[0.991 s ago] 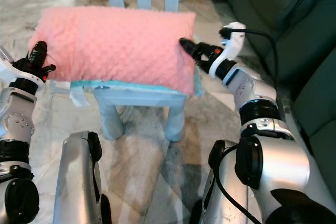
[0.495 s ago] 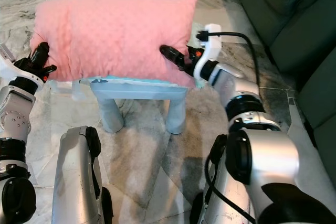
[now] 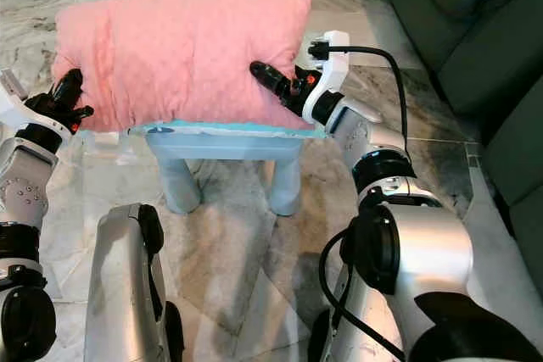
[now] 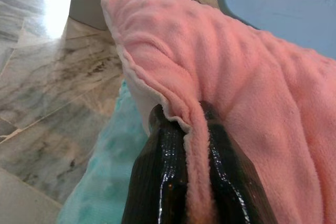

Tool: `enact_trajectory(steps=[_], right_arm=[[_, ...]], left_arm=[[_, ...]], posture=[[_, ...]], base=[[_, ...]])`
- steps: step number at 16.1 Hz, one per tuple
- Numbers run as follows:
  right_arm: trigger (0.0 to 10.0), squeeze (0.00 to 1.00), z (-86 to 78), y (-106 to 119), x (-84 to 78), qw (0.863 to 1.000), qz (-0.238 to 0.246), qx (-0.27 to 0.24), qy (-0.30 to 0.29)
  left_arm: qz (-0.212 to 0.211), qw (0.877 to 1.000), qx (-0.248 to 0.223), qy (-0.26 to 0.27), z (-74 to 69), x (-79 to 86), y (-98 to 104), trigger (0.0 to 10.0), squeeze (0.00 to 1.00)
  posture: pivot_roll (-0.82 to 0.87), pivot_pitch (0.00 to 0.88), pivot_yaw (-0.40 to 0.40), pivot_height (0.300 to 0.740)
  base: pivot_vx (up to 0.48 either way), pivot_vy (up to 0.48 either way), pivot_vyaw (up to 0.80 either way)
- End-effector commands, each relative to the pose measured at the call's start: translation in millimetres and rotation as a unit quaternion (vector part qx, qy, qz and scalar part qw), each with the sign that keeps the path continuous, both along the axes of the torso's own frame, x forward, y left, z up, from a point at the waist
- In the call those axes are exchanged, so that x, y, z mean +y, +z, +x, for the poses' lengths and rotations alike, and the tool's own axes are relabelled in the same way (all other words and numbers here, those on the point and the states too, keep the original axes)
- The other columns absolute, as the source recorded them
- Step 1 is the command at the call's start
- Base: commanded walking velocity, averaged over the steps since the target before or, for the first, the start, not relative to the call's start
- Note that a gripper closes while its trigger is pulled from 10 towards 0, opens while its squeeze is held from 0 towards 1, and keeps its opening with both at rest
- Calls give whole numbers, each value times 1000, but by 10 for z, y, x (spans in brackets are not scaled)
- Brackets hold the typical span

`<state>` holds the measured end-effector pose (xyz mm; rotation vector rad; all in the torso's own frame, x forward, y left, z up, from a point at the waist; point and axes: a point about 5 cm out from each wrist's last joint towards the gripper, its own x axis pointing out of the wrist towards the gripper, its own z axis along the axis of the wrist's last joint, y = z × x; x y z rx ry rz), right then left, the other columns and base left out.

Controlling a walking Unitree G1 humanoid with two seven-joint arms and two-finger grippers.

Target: Move the pillow to the sofa

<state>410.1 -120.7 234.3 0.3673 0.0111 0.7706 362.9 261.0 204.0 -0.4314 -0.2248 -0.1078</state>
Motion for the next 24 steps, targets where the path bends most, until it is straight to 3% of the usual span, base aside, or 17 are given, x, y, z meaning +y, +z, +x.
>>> enact_trajectory(steps=[1,8,9,10,11,18,24], right_arm=[[0,0,-7,-7,12,1000,8,5,12],[0,0,-26,-79,-47,1000,8,10,14],[0,0,-26,-81,-44,1000,7,10,15],[0,0,-28,-86,-40,1000,5,10,16],[0,0,-28,-85,-31,1000,3,8,17],[0,0,-39,-116,-34,1000,-12,1,19],[0,0,-25,40,-97,998,-29,-57,-14]], left_arm=[[10,1000,-3,-8,-9,-5,28,3098,0],[13,1000,3,-13,-3,-43,7,4784,0],[14,1000,3,-13,-3,-44,11,6863,0],[17,1000,5,-14,-3,-47,9,7686,0],[24,1000,14,-14,-5,-54,-12,10000,0],[37,999,24,-10,3,-72,-48,10000,0],[40,999,16,-4,27,-140,-92,10000,0]], posture=[[117,243,8,330],[115,250,12,330],[115,250,12,330],[115,249,12,330],[115,250,11,330],[107,241,3,330],[73,138,-11,330]], base=[[0,0,0],[0,0,0],[0,0,0],[0,0,0],[0,0,0],[0,0,0],[0,0,0]])
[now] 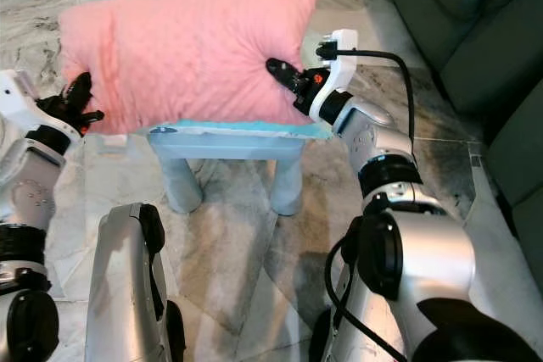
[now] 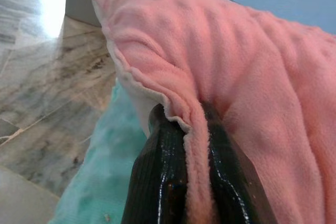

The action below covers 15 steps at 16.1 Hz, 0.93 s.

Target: Move the pillow to the sofa

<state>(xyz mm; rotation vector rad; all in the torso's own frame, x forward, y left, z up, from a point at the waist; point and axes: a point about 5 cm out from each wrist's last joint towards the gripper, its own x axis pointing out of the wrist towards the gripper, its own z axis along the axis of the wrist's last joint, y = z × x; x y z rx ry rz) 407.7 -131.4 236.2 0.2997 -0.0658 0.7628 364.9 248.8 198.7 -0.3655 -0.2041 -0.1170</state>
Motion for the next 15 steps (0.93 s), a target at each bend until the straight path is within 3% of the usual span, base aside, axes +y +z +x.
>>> enact_trajectory(steps=[1,3,5,6,8,9,10,12,15], right_arm=[[0,0,-12,11,-24,1000,-13,-21,-11],[0,0,-33,-64,-110,998,-28,-35,-52],[7490,0,-59,-144,-167,996,-30,-35,-81],[10000,0,-120,-233,-171,994,-36,-42,-94],[10000,0,-192,-319,-159,990,-52,-60,-119],[10000,0,-282,-394,-140,985,-65,-77,-141],[10000,0,-316,-428,-135,983,-67,-79,-153],[10000,0,-456,-492,-125,973,-96,-106,-180],[10000,0,-573,-439,-141,965,-97,-123,-210]], left_arm=[[10,1000,3,9,1,-31,-52,10000,0],[27,999,-12,25,-16,-87,-77,10000,0],[27,999,-22,33,-5,-143,-85,10000,0],[29,999,-35,29,-1,-214,-73,10000,0],[19,999,-38,20,5,-351,-107,10000,0],[36,998,-43,9,-41,-514,-150,10000,0],[39,998,-46,8,-55,-568,-159,10000,0],[54,996,-71,27,-131,-610,-112,10000,0],[77,991,-105,44,-231,-603,3,10000,0]], posture=[[69,120,-11,330],[57,69,-14,330],[46,21,-17,330],[40,0,-18,330],[34,0,-16,330],[29,0,-13,330],[28,0,-12,330],[25,0,-8,330],[19,0,-7,330]], base=[[0,0,0],[0,0,0],[0,0,0],[0,0,0],[0,0,0],[0,0,0],[0,0,0],[0,0,0],[0,0,0]])
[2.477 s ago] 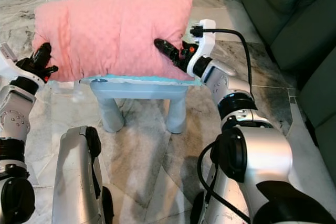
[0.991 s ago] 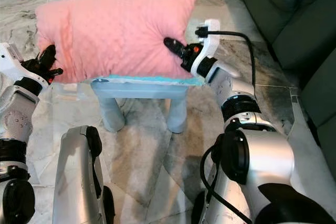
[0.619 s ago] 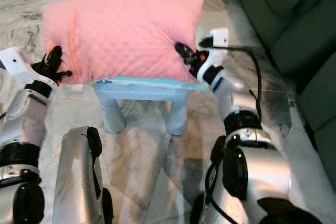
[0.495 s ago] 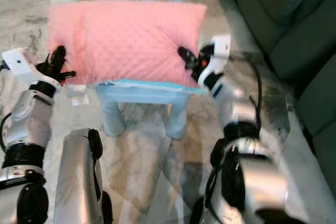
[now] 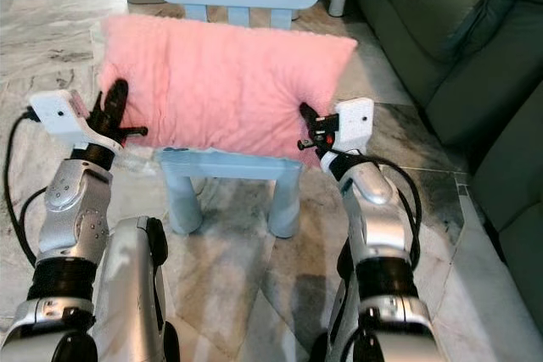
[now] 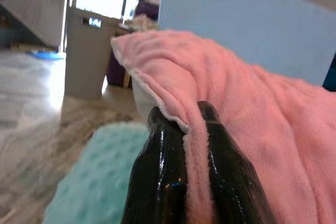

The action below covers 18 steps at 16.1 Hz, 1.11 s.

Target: Move the pillow to the sofa

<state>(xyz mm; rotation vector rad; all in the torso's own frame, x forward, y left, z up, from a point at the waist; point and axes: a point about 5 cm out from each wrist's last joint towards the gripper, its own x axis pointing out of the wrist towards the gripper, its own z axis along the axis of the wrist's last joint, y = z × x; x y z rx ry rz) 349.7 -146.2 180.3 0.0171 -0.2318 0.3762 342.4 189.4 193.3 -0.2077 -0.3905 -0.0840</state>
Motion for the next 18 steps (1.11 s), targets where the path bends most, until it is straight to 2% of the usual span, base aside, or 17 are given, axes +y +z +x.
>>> enact_trajectory(steps=[1,2,5,6,8,10,11,15,18], right_arm=[[10000,0,-72,192,-16,999,-1,-32,-7],[10000,0,-98,205,-21,999,-2,-34,-7],[10000,0,-275,178,-84,999,-11,-27,-17],[10000,0,-382,87,-108,1000,-14,-8,-22],[10000,0,-502,-64,-114,999,-19,26,-23],[10000,0,-641,-282,-156,996,-35,73,-44],[10000,0,-698,-304,-178,995,-38,82,-47],[10000,0,-813,-381,-329,990,-44,112,-72],[10000,0,-813,-345,-289,990,-43,111,-72]], left_arm=[[5,1000,-18,10,-79,-9,101,10000,0],[6,1000,-18,9,-105,-18,100,10000,0],[16,1000,11,-3,-342,-103,-92,10000,0],[19,999,39,-3,-471,-110,-249,10000,0],[39,997,64,-12,-623,-126,-398,10000,0],[67,992,108,-2,-812,-67,-622,10000,0],[73,990,120,-2,-875,-59,-668,10000,0],[83,987,136,1,-1055,-27,-732,10000,0],[86,986,142,5,-1045,-14,-748,10000,0]], posture=[[18,0,-6,330],[18,0,-7,330],[18,0,-6,330],[16,0,-5,330],[11,0,-4,330],[6,0,-8,330],[5,0,-8,330],[14,0,-11,330],[6,0,-10,330]], base=[[0,0,0],[0,0,0],[0,0,0],[0,0,0],[0,0,0],[0,0,0],[0,0,0],[0,0,0],[0,0,0]])
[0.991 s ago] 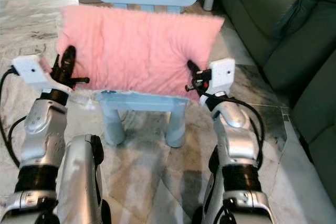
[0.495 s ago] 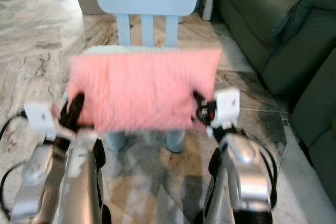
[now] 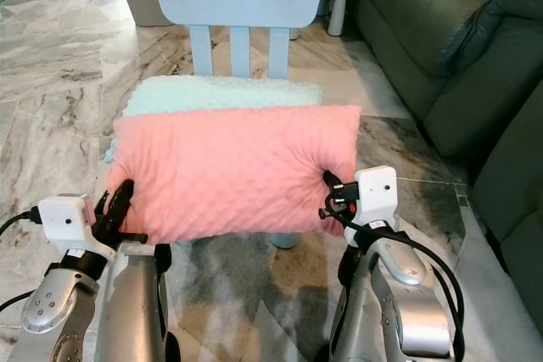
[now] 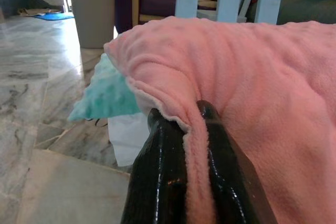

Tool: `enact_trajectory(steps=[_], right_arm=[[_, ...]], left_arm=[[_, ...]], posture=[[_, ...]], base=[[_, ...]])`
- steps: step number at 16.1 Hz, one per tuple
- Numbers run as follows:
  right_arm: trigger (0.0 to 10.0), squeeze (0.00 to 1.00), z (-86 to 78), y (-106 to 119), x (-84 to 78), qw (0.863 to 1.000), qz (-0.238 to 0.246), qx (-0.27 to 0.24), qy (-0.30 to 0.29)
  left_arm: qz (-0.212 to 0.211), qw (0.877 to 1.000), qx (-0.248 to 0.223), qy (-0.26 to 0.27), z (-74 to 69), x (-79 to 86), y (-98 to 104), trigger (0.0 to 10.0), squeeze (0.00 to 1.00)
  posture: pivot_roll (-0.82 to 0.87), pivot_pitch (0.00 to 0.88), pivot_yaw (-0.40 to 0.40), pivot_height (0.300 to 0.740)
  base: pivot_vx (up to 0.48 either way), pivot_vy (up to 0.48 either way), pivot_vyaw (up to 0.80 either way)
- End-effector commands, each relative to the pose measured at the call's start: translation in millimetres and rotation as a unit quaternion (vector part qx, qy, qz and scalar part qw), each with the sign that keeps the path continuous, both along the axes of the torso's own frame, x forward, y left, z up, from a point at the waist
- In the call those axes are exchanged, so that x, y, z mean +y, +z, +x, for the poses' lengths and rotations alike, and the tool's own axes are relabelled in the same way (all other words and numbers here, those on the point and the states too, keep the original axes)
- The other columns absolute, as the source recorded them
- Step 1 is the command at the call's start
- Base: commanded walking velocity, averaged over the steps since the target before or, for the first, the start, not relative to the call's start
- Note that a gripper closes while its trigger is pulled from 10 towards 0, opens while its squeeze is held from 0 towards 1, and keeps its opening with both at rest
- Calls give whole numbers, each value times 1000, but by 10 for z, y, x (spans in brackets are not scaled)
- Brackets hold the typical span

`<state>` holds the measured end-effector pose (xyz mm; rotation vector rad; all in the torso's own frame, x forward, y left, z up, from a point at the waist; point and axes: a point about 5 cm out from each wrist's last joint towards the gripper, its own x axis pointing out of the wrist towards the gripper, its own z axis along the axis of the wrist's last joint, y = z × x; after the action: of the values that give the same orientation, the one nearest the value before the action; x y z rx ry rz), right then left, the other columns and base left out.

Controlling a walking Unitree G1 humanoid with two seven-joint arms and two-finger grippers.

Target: Move the pillow to the sofa

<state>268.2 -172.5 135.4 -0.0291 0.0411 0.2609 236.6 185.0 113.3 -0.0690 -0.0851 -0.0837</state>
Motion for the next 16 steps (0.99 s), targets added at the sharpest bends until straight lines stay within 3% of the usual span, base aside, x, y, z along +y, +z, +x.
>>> enact_trajectory(steps=[1,7,16], right_arm=[[10000,0,16,125,-1,1000,-3,-21,-9],[10000,0,68,197,15,999,11,-27,-20],[10000,0,140,233,-8,999,18,-27,-34]], left_arm=[[12,1000,-8,1,32,12,55,10000,0],[8,1000,-9,5,82,36,79,10000,0],[3,1000,-6,-5,127,-25,68,10000,0]], posture=[[5,0,-10,330],[2,0,-7,330],[1,0,-8,435]], base=[[0,0,0],[0,0,0],[0,0,0]])
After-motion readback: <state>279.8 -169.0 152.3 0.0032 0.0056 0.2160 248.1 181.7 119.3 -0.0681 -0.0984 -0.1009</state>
